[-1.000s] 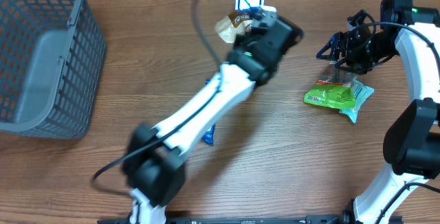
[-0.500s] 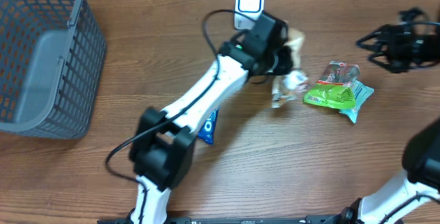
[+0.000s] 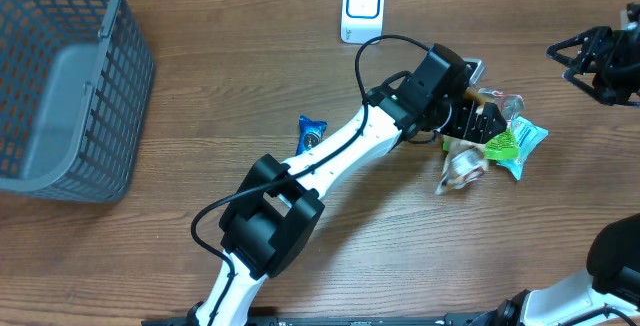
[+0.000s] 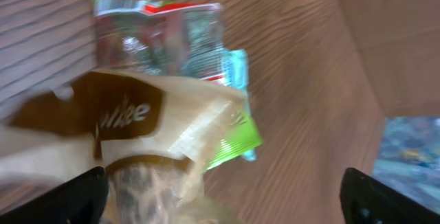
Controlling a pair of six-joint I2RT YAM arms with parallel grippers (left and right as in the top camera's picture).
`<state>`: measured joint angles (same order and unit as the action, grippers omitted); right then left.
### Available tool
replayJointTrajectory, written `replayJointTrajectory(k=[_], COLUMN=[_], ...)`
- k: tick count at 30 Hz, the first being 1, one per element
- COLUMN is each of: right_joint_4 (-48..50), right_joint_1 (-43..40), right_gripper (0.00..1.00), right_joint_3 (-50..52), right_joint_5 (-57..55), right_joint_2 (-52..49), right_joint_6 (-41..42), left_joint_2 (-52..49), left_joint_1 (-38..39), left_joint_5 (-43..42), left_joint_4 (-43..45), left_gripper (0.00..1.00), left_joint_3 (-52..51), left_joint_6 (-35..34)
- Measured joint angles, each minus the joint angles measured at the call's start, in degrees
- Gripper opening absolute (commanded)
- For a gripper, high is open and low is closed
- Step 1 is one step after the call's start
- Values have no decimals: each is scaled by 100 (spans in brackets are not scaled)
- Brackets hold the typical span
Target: Scan the item barcode
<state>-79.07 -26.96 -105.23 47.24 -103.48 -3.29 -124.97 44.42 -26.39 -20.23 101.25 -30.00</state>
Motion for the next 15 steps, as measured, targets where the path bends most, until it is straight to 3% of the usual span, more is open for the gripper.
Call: replayJointTrajectory(k=[5,12,15], right_joint_4=[-44,-70,-118], right_joint_1=[83,487,994], right_gripper=[72,72,65], right_joint_3=[0,0,0], right_joint_5=[-2,-70,-350], right_joint_2=[0,0,0], right_joint_6=[-57,-96,-96], left_joint_2=[286,1832,2514], left_joint_1=[-422,-1873,-2406], left_joint_5=[50,310,680], left_joint_4=[-616,-1998,-2549], left_gripper=[99,100,100], left_joint_3=[-2,4,17], left_joint_6=[140,192,240])
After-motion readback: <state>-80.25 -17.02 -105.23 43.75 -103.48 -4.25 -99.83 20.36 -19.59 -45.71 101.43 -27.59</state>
